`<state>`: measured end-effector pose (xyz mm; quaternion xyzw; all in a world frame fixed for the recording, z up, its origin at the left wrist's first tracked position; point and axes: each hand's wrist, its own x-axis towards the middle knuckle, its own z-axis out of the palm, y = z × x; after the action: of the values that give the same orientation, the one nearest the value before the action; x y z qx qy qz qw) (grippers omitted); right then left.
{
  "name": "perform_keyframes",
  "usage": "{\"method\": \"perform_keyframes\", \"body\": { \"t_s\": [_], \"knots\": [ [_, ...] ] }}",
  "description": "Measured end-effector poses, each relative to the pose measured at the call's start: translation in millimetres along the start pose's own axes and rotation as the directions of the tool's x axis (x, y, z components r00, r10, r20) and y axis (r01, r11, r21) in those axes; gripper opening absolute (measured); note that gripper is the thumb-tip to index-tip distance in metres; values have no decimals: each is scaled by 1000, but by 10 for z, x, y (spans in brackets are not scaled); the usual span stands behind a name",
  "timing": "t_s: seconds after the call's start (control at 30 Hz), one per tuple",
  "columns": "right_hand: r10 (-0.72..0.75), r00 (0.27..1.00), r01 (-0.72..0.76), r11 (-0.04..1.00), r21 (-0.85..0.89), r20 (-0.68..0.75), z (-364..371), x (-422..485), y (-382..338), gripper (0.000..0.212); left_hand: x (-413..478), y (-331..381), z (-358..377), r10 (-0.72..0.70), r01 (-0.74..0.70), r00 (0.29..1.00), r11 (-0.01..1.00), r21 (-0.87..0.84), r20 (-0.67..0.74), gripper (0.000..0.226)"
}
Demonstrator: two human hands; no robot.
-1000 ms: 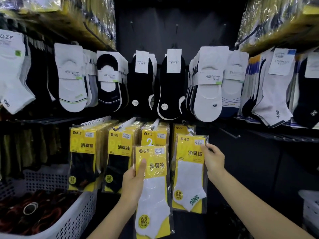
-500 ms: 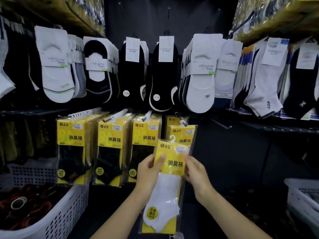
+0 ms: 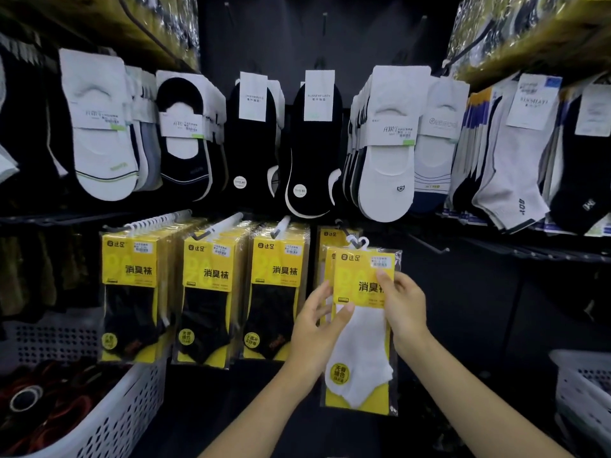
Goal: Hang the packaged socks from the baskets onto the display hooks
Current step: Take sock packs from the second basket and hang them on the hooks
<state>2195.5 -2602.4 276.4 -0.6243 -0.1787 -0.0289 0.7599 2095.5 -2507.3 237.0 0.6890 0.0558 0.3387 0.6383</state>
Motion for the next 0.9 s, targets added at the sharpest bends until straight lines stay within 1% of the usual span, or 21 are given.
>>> {"method": "perform_keyframes", "body": {
  "t_s": [0.1,0.2,0.27,0.33,0.37,0.43,0.5,0.53,0.63,0.7,0.8,0.87,0.9],
  "knots": [
    [35,998,-34,999,-30,43,98,90,21,14,54,-44,-14,-13,13,999,1000,10,-35,60],
    [99,995,-97,994,-57,31,181,194,95,17,155,-94,-33,-29,30,998,999,32,-47,67],
    [146,989,-147,986,-81,-13,226,295,157,22,242,-114,-27,-55,57,998,997,57,-27,60],
    [211,975,-217,972,-86,-72,264,404,211,31,356,-145,-4,-72,71,997,994,80,9,42],
    [242,966,-250,964,-85,-95,279,455,237,35,414,-165,10,-81,80,997,993,84,11,40],
    [298,946,-309,948,-73,-130,300,540,296,33,522,-219,15,-117,118,993,989,93,-14,49],
    [347,925,-359,932,-57,-155,290,572,389,29,576,-293,-3,-137,139,990,981,132,-23,50],
    [362,917,-375,925,-55,-166,273,566,448,28,573,-333,-21,-158,159,987,975,157,-24,55],
    [343,921,-362,929,-78,-183,182,433,655,29,457,-490,-113,-249,246,968,932,266,-25,70],
    [328,931,-348,931,-114,-162,113,216,814,27,268,-654,-223,-260,254,965,910,328,-26,66],
    [389,920,-392,903,-178,-52,-9,-309,1122,16,-283,-979,-462,-317,292,948,872,393,0,56],
    [456,888,-423,863,-275,65,-107,-743,1366,12,-786,-1241,-668,-409,344,912,818,461,46,55],
    [506,854,-444,830,-336,122,-162,-976,1490,12,-1063,-1370,-778,-471,381,879,782,493,70,54]
  ]
}}
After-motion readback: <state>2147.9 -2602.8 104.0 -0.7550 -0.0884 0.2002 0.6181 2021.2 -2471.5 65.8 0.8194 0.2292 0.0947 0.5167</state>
